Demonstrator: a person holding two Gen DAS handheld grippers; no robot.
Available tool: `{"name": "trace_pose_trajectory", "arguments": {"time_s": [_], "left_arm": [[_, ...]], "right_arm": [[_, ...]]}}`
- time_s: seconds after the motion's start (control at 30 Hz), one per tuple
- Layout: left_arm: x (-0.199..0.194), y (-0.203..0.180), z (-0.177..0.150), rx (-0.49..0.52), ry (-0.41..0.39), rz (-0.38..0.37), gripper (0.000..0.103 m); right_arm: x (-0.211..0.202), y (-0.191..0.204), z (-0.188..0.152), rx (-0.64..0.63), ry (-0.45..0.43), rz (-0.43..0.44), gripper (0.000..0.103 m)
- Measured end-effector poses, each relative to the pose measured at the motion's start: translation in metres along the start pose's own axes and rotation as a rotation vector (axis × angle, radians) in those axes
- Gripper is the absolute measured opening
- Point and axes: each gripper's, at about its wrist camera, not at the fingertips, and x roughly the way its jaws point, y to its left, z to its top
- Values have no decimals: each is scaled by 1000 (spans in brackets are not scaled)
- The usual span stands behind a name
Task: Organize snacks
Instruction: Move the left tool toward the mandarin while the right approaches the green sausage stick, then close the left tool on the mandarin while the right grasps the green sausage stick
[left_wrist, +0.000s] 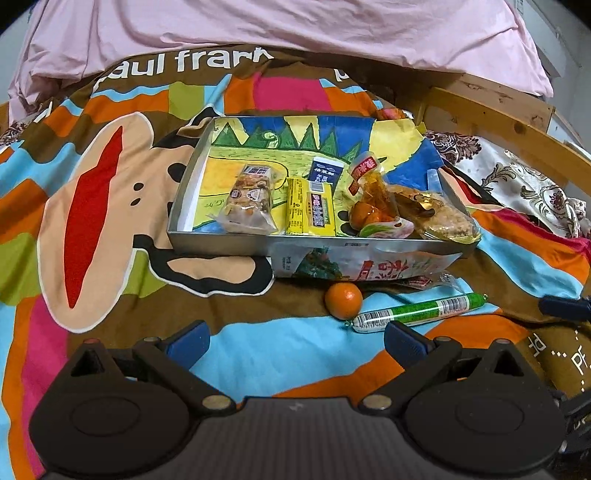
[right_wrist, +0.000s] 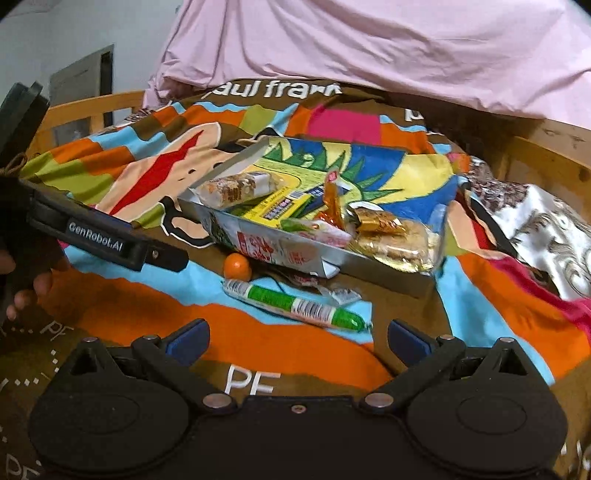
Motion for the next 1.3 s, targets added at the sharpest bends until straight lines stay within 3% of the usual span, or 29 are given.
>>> {"name": "trace_pose_trajectory", "arguments": {"time_s": [0.2,0.67,0.83,1.03,1.17,1.3], "left_arm": [[9,1,1,13,12,-3,103],[36,8,12,2,20,-105,103],[56,2,17,-1,47,-146,103],[65,-4,15,51,62,-172,102],[64,1,13,58,67,-198,102],[72,4,15,23,65,-206,102]], "right_arm": [[23,-14,7,-22,50,91,102],[65,-35,5,9,109,155,102],[49,-33,0,61,107,269,102],[19,-21,-4,12,101,466,102],[33,-18,6,4,81,382,100],[57,-19,7,43,108,372,86]]}}
